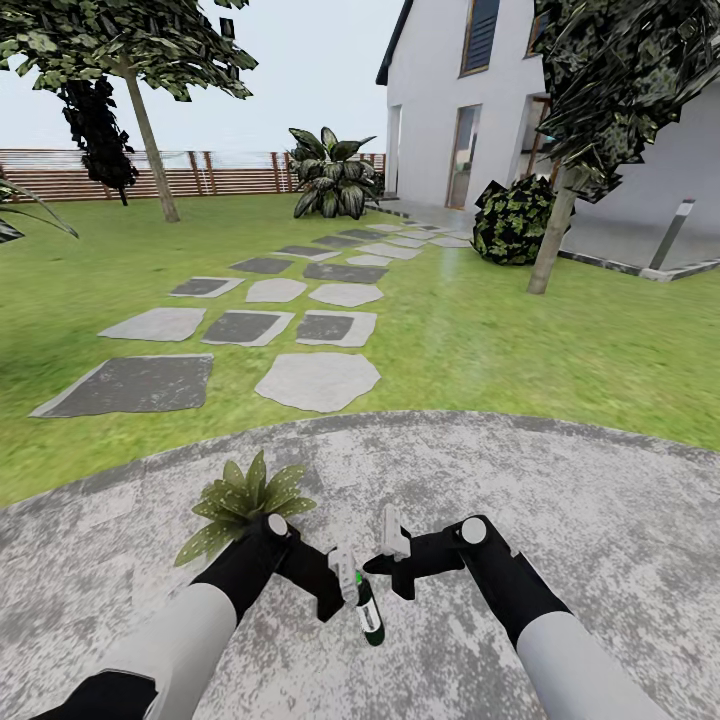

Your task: Pick up the pesticide atomizer in the garden and spray insectifuge to fully cover both potted plants in the garden.

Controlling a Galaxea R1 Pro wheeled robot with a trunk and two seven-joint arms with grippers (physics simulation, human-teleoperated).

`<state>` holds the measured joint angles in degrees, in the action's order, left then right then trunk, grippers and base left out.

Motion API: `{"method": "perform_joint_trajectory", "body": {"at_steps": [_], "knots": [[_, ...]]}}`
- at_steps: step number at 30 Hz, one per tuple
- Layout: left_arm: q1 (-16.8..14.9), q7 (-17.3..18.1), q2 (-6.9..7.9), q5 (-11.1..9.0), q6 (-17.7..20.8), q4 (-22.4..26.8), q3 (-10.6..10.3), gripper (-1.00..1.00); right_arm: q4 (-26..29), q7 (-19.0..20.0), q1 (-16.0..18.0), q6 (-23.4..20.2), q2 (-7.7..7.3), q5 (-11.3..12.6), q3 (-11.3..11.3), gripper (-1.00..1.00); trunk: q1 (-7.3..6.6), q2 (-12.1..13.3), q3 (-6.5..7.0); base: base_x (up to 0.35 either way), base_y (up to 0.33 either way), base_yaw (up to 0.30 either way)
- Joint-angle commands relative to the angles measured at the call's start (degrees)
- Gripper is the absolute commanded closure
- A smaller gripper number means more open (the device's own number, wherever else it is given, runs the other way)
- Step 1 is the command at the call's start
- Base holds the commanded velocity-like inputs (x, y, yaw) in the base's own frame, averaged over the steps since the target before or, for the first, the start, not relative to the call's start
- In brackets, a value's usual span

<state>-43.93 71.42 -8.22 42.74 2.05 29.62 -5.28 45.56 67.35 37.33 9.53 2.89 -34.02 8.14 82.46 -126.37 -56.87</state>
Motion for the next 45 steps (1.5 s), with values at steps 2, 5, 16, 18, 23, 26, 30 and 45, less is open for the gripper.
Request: {"method": "perform_joint_trajectory", "body": {"at_steps": [2,5,16,18,23,26,30,45], "knots": [[0.0,0.2,-0.03,-0.3,0.2,0.1,0.0,1.0,0.1,0.0,0.0,0.6,0.03,-0.5,-0.1,1.0,-0.01,0.0,-0.05,0.0,0.0,0.0],[0.0,0.2,-0.06,-0.6,0.2,0.1,0.0,1.0,0.1,0.0,0.0,0.6,0.04,-0.5,-0.1,1.0,-0.01,0.0,-0.05,0.0,0.0,0.0],[0.0,0.2,0.0,-0.6,0.1,-0.1,0.0,1.0,0.1,0.0,0.0,0.6,0.04,-0.5,-0.1,1.0,-0.01,0.0,-0.05,0.0,0.0,0.0],[0.1,0.3,0.28,-0.5,0.0,-0.3,-0.3,1.0,0.1,0.1,0.0,0.6,0.02,-0.5,-0.1,1.0,-0.01,0.0,-0.05,0.0,0.0,0.0],[0.7,0.4,5.99,0.4,-0.1,-0.6,-0.8,1.0,-0.1,0.1,0.0,0.6,0.01,-0.5,-0.1,1.0,-0.01,0.0,-0.05,0.0,0.0,0.0],[0.8,0.5,9.24,0.4,-0.1,-0.6,-0.8,1.0,-0.2,0.1,0.0,0.6,0.01,-0.6,-0.1,1.0,-0.01,0.0,-0.05,0.0,0.0,0.0],[0.8,0.5,12.14,0.3,-0.1,-0.6,-0.6,1.0,-0.4,0.0,0.0,0.6,-0.06,-0.8,-0.1,1.0,-0.01,0.0,-0.05,0.0,0.0,0.0],[3.1,-19.6,13.88,-8.6,0.3,-7.5,6.6,1.0,-9.7,-5.0,-0.3,1.1,-6.7,-0.6,-0.6,-1.0,-0.01,0.0,-0.05,0.0,0.0,0.0]]}}
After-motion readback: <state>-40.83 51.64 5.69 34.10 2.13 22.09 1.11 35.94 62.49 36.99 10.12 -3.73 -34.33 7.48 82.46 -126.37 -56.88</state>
